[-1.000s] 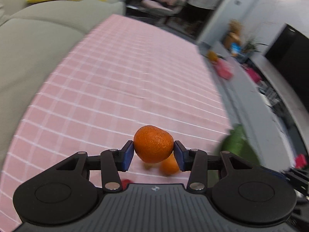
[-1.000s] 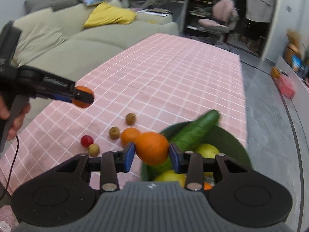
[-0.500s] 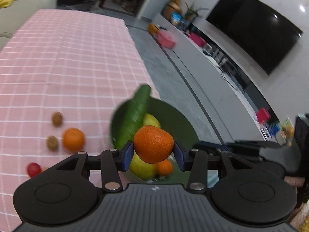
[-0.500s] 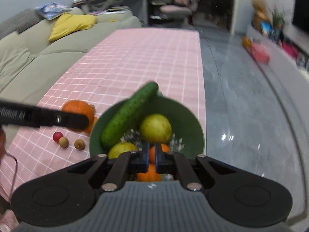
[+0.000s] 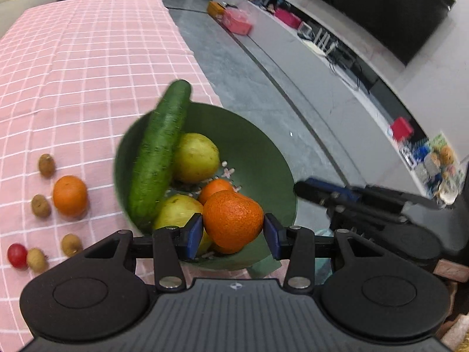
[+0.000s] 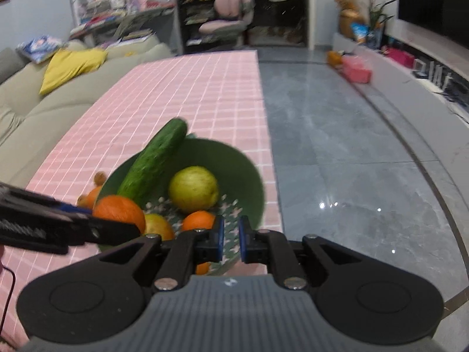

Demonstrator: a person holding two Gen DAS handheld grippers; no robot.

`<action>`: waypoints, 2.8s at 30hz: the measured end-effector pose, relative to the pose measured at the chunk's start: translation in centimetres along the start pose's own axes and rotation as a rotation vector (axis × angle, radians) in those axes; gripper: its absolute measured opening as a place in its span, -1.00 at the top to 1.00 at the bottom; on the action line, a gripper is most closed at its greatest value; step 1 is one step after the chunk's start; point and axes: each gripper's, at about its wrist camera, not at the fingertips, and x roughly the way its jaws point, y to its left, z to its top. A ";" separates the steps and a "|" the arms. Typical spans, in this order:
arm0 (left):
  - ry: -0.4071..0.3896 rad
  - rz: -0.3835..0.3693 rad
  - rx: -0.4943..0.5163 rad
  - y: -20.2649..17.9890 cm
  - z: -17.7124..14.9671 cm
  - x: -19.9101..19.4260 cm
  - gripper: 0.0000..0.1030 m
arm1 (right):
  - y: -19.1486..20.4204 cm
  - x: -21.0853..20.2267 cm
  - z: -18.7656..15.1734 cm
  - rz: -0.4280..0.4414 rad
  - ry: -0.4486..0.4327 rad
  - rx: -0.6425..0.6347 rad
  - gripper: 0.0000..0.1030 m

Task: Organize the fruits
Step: 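Lower both oranges into the colander and open both grippers, then move both grippers back from the colander to the loose fruit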

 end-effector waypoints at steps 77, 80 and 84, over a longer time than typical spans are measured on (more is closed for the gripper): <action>-0.221 0.264 -0.170 9.5 -4.6 -14.1 -0.22 | 14.7 -1.8 0.1 0.219 -0.018 -0.345 0.37; -0.220 0.268 -0.171 10.6 -4.9 -14.3 -0.20 | 16.2 -1.1 0.2 0.230 -0.013 -0.406 0.36; -0.209 0.251 -0.201 12.2 -5.6 -13.9 -0.08 | 18.0 -0.2 0.1 0.234 -0.010 -0.495 0.30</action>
